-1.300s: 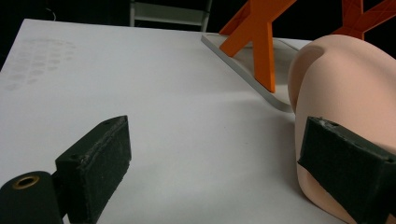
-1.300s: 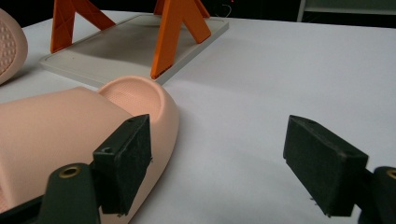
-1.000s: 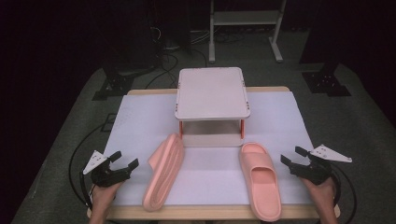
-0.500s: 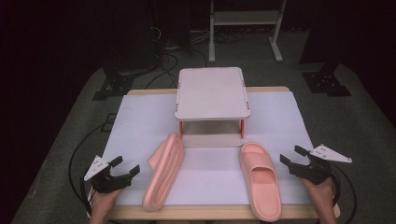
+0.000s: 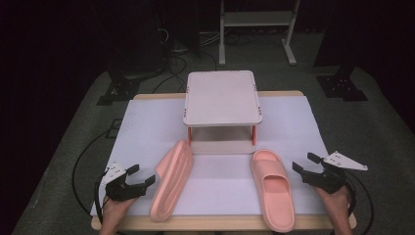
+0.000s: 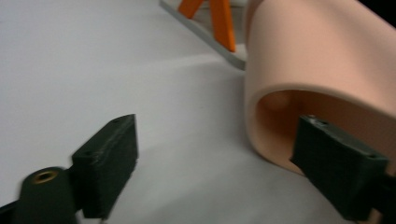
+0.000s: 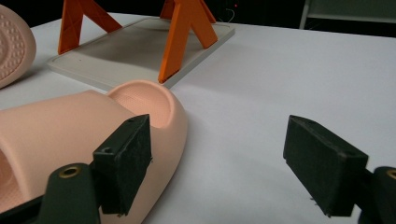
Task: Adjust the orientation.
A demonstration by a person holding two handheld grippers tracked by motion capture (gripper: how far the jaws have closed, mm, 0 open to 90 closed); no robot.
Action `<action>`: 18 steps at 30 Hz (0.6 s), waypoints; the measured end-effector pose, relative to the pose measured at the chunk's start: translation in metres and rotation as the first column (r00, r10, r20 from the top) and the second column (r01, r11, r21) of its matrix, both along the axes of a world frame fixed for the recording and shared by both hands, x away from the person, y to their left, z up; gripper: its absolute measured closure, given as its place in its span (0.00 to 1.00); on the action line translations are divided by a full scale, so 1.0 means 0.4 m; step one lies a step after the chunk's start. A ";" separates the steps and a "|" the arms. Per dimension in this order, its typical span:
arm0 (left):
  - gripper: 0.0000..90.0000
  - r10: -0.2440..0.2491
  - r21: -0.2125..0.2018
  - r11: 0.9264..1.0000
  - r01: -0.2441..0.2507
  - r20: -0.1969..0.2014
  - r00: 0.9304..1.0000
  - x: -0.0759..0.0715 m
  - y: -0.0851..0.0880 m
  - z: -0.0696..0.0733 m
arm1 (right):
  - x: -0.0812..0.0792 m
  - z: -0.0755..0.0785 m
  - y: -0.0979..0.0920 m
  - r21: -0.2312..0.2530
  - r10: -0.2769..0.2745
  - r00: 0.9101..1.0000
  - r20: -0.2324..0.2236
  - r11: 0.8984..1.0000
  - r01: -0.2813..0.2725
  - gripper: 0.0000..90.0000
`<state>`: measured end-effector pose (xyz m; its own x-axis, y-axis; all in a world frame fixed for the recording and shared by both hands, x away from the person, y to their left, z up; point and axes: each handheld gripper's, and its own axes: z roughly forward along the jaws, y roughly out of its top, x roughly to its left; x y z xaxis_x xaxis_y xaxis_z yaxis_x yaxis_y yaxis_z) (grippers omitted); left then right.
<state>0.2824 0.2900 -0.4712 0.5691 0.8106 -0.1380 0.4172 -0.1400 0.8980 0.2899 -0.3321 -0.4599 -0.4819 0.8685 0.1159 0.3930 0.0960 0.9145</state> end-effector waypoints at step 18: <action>0.45 -0.082 0.012 0.997 0.082 -0.047 0.996 0.046 -0.064 -0.002 | 0.001 0.001 0.009 -0.009 0.014 1.000 0.009 1.000 -0.014 0.26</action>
<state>0.3007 0.2646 -0.4718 0.6269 0.7636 -0.1545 0.4448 -0.1880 0.8757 0.2904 -0.3285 -0.4596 -0.4953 0.8625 0.1036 0.3836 0.1101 0.9169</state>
